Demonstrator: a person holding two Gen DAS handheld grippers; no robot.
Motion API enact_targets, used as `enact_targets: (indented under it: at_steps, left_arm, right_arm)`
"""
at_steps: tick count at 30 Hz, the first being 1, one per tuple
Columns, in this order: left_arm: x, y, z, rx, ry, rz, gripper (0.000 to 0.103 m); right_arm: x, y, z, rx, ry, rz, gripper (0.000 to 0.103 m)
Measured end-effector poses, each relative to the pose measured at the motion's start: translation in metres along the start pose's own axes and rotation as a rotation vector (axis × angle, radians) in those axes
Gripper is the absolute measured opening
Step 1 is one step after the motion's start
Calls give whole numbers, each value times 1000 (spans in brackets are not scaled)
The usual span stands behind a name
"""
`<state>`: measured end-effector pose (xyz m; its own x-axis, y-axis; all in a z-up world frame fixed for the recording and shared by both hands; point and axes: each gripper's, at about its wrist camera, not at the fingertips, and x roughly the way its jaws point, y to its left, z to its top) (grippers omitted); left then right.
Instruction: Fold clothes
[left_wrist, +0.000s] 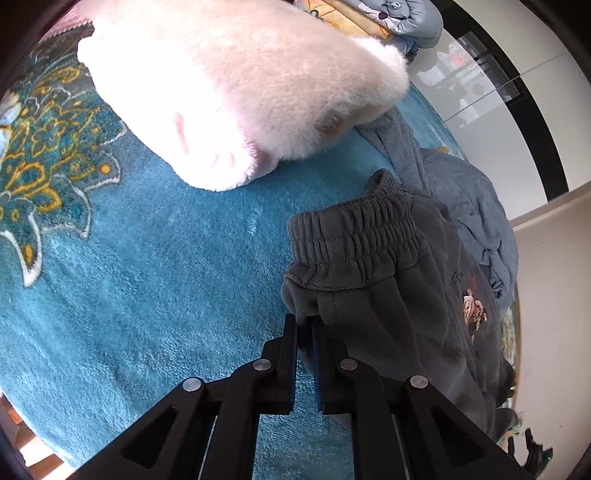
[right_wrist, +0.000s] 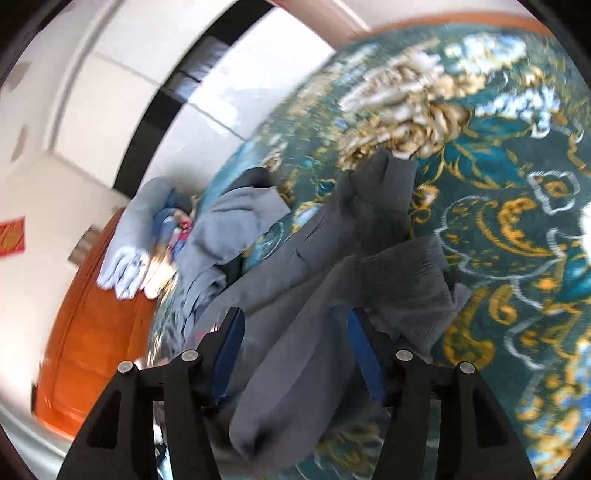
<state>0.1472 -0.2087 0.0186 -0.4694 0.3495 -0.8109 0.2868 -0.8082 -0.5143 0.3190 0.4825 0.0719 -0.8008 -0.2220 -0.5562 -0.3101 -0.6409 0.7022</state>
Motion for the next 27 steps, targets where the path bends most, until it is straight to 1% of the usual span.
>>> enact_targets:
  at_steps: [1, 4, 6, 7, 9, 10, 11, 12, 13, 14, 15, 17, 18, 20, 22, 24, 25, 26, 27]
  left_arm:
    - [0, -3, -1, 6, -4, 11, 9]
    - [2, -8, -5, 9, -9, 31, 9]
    - [1, -9, -7, 3, -10, 34, 9]
    - [0, -9, -7, 1, -10, 33, 9]
    - [-2, -9, -9, -5, -9, 25, 9]
    - [-4, -8, -10, -9, -8, 21, 9]
    - [-5, -8, -11, -14, -7, 16, 9]
    - [-6, -7, -12, -15, -7, 14, 9]
    - [-6, -8, -14, -15, -8, 13, 9]
    - [-7, -9, -15, -12, -10, 13, 8]
    - [-9, -10, -16, -8, -15, 11, 6]
    - [-20, -17, -17, 15, -49, -8, 5]
    - [-29, -23, -17, 35, -71, -27, 5]
    - [-56, -37, -16, 81, -123, -93, 5]
    - [-82, -56, -10, 132, -184, -152, 5]
    - [-102, -75, -5, 213, -232, -179, 5]
    - [-94, -88, 4, 240, -229, -179, 6]
    - [-88, -83, -7, 251, -204, -159, 6]
    - [-74, -70, -25, 250, -155, -116, 6]
  right_arm:
    - [-11, -7, -6, -10, -8, -25, 60]
    - [-28, -36, -20, 18, -22, -127, 60]
    - [-23, -58, -26, 98, -10, -123, 60]
    - [-16, -66, -28, 136, 7, -106, 60]
    - [0, -73, -31, 180, 29, -71, 60]
    - [10, -74, -31, 197, 31, -72, 58]
    - [17, -73, -31, 211, 20, -86, 48]
    - [23, -72, -30, 228, 3, -104, 32]
    - [30, -72, -29, 254, -10, -110, 25]
    - [35, -72, -29, 287, -16, -98, 17]
    - [40, -71, -30, 317, -19, -92, 14]
    - [38, -62, -27, 315, -35, -105, 11]
    - [30, -54, -25, 294, -58, -91, 11]
    - [4, -37, -19, 252, -122, -40, 10]
    - [-34, -17, -14, 200, -205, 22, 10]
    - [-75, 1, -13, 141, -288, 72, 10]
    - [-94, 8, -16, 112, -326, 91, 10]
    - [-107, 11, -25, 90, -352, 101, 10]
    - [-117, 11, -33, 73, -369, 101, 10]
